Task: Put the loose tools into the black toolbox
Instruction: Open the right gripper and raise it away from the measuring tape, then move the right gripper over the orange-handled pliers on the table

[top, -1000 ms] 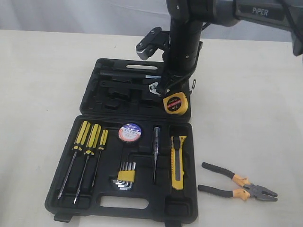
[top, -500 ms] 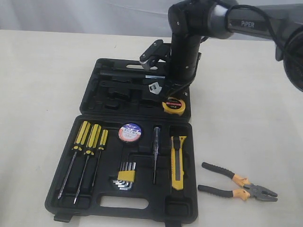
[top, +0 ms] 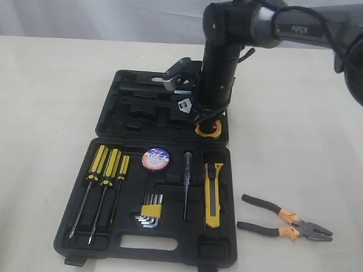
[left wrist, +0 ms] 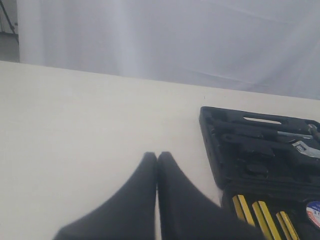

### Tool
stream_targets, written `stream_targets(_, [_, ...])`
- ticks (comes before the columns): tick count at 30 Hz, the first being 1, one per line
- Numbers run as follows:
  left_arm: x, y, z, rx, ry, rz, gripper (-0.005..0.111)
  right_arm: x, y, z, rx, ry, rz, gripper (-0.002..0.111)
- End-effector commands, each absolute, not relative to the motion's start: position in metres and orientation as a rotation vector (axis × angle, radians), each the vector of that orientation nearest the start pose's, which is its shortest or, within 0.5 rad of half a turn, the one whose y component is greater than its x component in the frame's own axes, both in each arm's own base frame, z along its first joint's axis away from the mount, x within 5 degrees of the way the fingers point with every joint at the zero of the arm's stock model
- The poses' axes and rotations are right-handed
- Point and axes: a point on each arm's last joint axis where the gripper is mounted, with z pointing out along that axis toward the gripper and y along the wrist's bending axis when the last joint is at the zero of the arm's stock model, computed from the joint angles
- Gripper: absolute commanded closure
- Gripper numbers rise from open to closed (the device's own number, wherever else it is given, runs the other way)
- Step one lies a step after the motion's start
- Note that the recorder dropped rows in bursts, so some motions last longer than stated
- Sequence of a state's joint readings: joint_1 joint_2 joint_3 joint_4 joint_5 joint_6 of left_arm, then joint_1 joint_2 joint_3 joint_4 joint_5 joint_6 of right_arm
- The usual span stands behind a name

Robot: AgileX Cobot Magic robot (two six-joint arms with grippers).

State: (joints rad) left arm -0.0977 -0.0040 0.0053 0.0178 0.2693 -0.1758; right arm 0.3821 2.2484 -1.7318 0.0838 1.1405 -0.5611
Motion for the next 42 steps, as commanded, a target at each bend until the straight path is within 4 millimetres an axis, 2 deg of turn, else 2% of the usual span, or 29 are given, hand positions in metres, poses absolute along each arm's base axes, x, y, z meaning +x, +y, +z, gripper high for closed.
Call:
stream_targets(1, [0.055,-0.005,0.189,-0.049,1.756,-0.183,0.107,0.407,0.168,0.129,-1.371,2.825,0.140,0.109])
stream_targets(4, [0.055,-0.005,0.189,-0.049,1.756,-0.183,0.107,0.406,0.168,0.135,-1.373,2.818,0.133,0.109])
stream_targets(7, [0.055,-0.005,0.189,-0.049,1.756,-0.183,0.107,0.406,0.168,0.150,-1.358,2.785,0.130,0.109])
stream_targets(13, [0.055,-0.005,0.189,-0.049,1.756,-0.183,0.107,0.395,0.165,0.202,-1.326,2.721,0.137,0.109])
stream_targets(17, [0.055,-0.005,0.189,-0.049,1.756,-0.183,0.107,0.376,0.161,0.240,-1.351,2.684,0.172,0.109])
stream_targets(20, [0.055,-0.005,0.189,-0.049,1.756,-0.183,0.107,0.355,0.155,0.258,-1.376,2.652,0.162,0.109])
stream_targets(22, [0.055,-0.005,0.189,-0.049,1.756,-0.183,0.107,0.333,0.149,0.264,-1.394,2.650,0.156,0.109])
stream_targets(26, [0.055,-0.005,0.189,-0.049,1.756,-0.183,0.107,0.291,0.134,0.264,-1.385,2.631,0.103,0.109])
stream_targets(27, [0.055,-0.005,0.189,-0.049,1.756,-0.183,0.107,0.268,0.122,0.262,-1.353,2.646,0.061,0.109])
stream_targets(31, [0.055,-0.005,0.189,-0.049,1.756,-0.183,0.107,0.228,0.103,0.258,-1.324,2.683,0.044,0.109])
stream_targets(32, [0.055,-0.005,0.189,-0.049,1.756,-0.183,0.107,0.209,0.095,0.255,-1.330,2.695,0.045,0.109])
stream_targets(35, [0.055,-0.005,0.189,-0.049,1.756,-0.183,0.107,0.188,0.084,0.250,-1.353,2.716,0.022,0.109])
stream_targets(36, [0.055,-0.005,0.189,-0.049,1.756,-0.183,0.107,0.178,0.076,0.246,-1.376,2.711,-0.032,0.109])
stream_targets(39, [0.055,-0.005,0.189,-0.049,1.756,-0.183,0.107,0.168,0.062,0.235,-1.450,2.656,-0.192,0.109])
stream_targets(40, [0.055,-0.005,0.189,-0.054,1.756,-0.190,0.107,0.166,0.057,0.227,-1.523,2.600,-0.258,0.109])
stream_targets(42, [0.055,-0.005,0.189,-0.054,1.756,-0.190,0.107,0.166,0.057,0.216,-1.580,2.520,-0.275,0.104])
